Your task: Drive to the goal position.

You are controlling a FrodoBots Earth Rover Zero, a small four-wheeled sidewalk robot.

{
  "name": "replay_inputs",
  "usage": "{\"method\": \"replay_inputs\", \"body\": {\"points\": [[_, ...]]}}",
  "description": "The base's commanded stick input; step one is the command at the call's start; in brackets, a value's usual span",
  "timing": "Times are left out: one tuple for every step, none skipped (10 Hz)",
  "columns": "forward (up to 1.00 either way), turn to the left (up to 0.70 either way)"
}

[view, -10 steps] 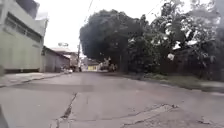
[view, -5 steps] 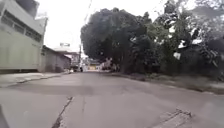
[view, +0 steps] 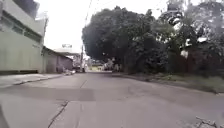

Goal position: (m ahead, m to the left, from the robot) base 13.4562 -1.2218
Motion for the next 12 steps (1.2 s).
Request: {"method": "replay_inputs", "body": {"points": [[0.7, -0.3], [0.7, -0.2], [0.7, -0.03], [0.7, 0.0], [0.7, 0.0], [0.7, 0.0], [0.7, 0.0], [0.7, 0.0], [0.7, 0.0], [0.7, 0.0], [0.7, 0.0], [0.7, 0.0]]}}
